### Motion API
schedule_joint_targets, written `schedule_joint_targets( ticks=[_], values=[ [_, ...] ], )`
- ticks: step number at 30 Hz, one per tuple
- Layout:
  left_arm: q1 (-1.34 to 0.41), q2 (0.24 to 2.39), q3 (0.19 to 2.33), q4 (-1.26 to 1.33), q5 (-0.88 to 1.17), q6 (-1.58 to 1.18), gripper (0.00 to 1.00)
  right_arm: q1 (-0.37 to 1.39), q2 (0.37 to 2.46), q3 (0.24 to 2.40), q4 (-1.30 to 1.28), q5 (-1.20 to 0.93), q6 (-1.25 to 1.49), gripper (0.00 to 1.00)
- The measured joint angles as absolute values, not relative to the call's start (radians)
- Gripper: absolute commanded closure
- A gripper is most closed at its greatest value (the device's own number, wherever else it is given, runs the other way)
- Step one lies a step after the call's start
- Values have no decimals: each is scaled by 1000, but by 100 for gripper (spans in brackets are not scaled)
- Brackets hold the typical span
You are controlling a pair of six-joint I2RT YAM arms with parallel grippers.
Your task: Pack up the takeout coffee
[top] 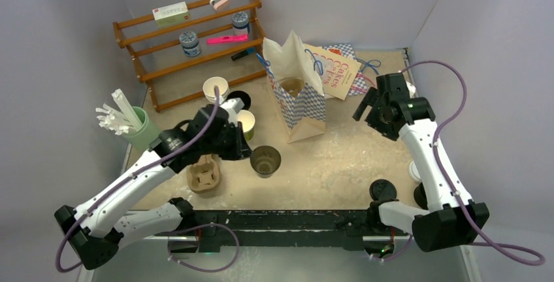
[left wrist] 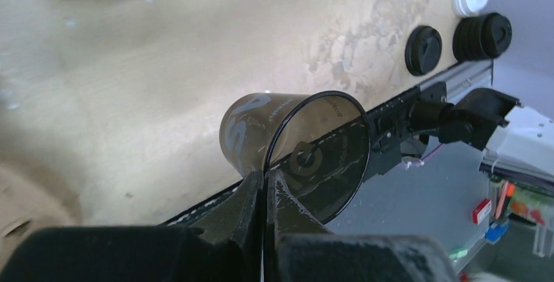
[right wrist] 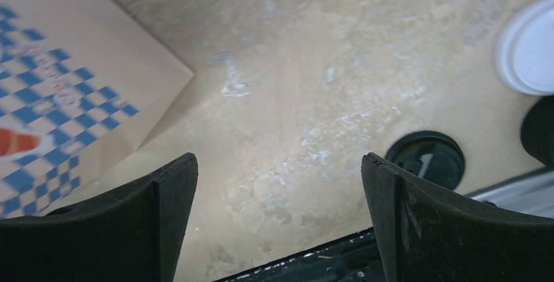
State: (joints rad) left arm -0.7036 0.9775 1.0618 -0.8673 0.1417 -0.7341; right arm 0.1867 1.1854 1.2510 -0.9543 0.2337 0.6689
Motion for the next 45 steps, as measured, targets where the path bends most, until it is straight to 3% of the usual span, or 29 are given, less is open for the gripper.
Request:
schedule_joint_targets(
  ticks=[6, 12, 20, 45],
  values=[
    [-911, 1076, 1013, -645, 87, -735, 100, 37, 1119, 1219, -1032, 354, 735, 1],
    [-986, 1300, 1014, -420, 102, -649, 100, -191, 1037, 1153, -1114, 496, 804, 1],
    [-998, 1478, 1071, -302, 130, -543, 100, -397, 1035, 1034, -1186, 543, 924, 1],
    [-998, 1594, 1096, -182, 237, -486, 100, -815, 1119, 885, -951, 454, 916, 1]
  ],
)
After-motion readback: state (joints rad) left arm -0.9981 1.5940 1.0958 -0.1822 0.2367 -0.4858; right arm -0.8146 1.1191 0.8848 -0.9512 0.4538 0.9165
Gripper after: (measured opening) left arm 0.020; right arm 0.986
